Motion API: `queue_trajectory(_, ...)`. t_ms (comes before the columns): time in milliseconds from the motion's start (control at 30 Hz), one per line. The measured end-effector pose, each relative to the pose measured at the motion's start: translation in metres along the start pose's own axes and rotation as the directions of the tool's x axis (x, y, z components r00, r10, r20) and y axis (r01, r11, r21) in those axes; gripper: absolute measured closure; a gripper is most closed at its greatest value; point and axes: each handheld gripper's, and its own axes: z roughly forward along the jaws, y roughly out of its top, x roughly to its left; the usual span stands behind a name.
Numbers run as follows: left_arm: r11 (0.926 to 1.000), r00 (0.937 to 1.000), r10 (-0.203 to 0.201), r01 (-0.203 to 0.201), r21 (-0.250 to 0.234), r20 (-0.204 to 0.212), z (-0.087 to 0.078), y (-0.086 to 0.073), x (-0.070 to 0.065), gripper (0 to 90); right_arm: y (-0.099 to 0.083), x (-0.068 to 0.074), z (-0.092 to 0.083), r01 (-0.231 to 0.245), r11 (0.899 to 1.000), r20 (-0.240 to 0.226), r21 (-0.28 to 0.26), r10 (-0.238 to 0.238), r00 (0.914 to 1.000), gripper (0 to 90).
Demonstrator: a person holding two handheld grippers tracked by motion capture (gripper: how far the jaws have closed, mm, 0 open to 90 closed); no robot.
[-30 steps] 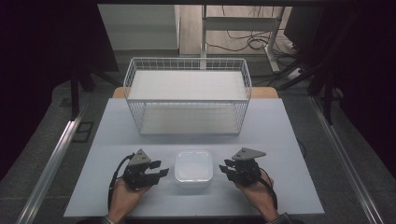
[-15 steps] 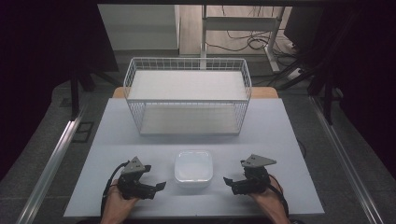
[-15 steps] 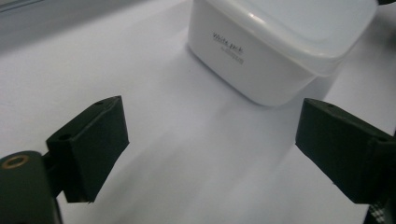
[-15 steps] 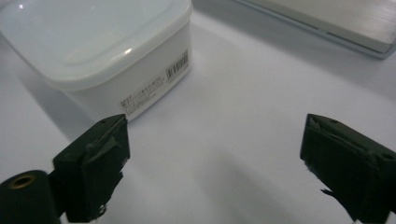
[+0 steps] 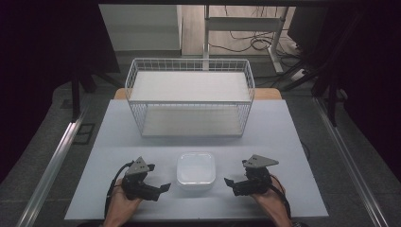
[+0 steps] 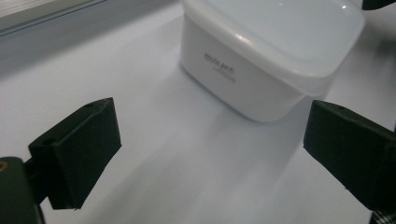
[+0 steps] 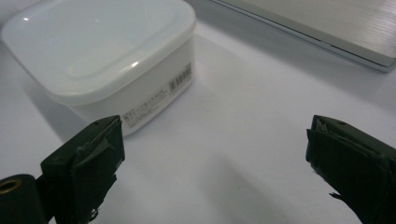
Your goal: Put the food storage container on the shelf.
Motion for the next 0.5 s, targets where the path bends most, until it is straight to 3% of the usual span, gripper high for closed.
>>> queue_trajectory(233,1.0,0.9998,-0.005,0.005,-0.002,0.019,0.003,0.011,-0.001,2.6,0.009,0.005,0.004,0.002,1.0,-0.004,0.008,-0.002,1.0,4.4)
queue_trajectory(333,0.9992,0.9979,-0.031,0.033,-0.024,0.057,0.005,0.017,-0.002,3.2,0.017,0.009,0.008,-0.003,1.0,0.01,0.002,0.003,0.9999,3.8)
queue_trajectory(500,0.9996,0.9983,-0.022,0.023,-0.018,0.054,0.007,0.023,-0.003,5.2,0.025,0.012,0.011,-0.024,1.0,-0.007,0.005,0.024,0.9997,1.6)
